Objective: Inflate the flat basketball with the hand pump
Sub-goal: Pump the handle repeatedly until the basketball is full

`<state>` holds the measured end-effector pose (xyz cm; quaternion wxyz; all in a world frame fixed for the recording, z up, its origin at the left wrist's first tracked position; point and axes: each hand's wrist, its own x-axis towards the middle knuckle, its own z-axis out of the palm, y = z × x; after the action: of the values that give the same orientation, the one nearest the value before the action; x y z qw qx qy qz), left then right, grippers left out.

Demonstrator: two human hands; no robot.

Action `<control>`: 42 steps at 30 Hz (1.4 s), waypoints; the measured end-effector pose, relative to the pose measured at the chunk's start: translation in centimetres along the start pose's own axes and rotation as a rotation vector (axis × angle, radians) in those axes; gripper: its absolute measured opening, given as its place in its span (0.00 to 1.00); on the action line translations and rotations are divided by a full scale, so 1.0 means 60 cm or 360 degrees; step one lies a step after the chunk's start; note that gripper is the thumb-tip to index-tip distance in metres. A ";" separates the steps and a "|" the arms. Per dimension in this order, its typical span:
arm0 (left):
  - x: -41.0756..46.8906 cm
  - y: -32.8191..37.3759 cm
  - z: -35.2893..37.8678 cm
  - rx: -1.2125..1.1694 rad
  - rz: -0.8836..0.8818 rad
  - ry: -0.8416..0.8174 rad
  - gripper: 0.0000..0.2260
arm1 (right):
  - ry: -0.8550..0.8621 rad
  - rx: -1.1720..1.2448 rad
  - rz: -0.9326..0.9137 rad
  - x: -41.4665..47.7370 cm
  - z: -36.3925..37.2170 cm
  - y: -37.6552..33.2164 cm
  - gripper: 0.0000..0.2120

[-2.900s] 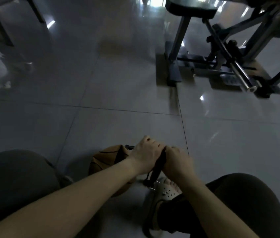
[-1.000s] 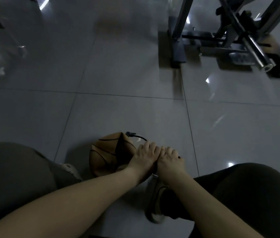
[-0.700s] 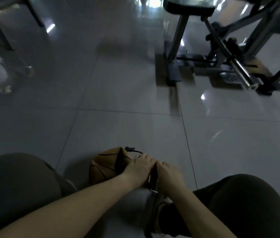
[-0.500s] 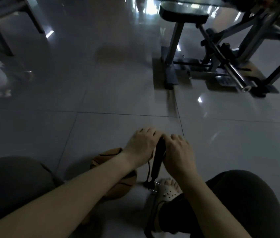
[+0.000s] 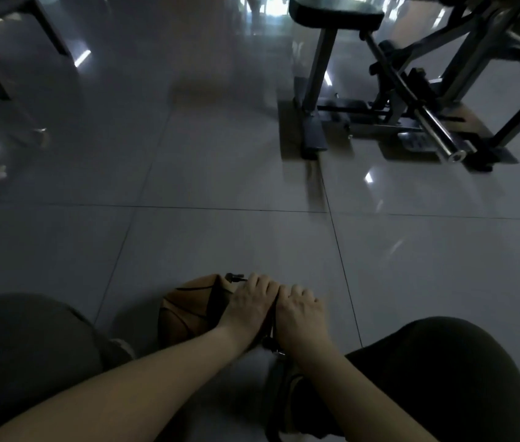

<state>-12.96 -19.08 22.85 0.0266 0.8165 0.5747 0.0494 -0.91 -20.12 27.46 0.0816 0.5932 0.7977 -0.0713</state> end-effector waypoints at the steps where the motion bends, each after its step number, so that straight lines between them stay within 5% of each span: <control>1: -0.003 -0.001 0.007 -0.0031 -0.0002 -0.0034 0.11 | -0.0054 -0.0018 -0.0013 0.001 0.008 -0.001 0.14; 11: -0.025 -0.014 0.009 -0.0047 0.0105 -0.0540 0.20 | -0.0304 0.0287 -0.0005 -0.003 0.039 0.002 0.15; 19: 0.017 -0.029 -0.164 -0.0109 0.0223 0.0217 0.05 | 0.0563 0.0150 0.0055 -0.018 -0.104 0.019 0.08; 22: 0.010 -0.033 -0.189 -0.0136 0.0195 0.0422 0.04 | 0.0653 0.0091 0.0101 -0.015 -0.138 0.026 0.10; 28: -0.016 -0.025 -0.089 -0.0143 0.0110 0.0266 0.06 | 0.0240 0.0080 0.0131 -0.028 -0.071 0.000 0.05; 37: -0.038 0.005 0.036 0.0033 0.0106 -0.0183 0.11 | -0.0442 0.0018 0.0071 -0.010 0.025 0.018 0.13; 42: -0.027 0.015 0.027 0.0020 0.0175 -0.0314 0.14 | -0.0585 0.0123 0.0143 -0.003 0.021 0.034 0.14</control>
<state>-12.50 -20.86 21.24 0.0752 0.8478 0.5239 -0.0334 1.16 -19.97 26.20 0.2064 0.6079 0.7388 -0.2053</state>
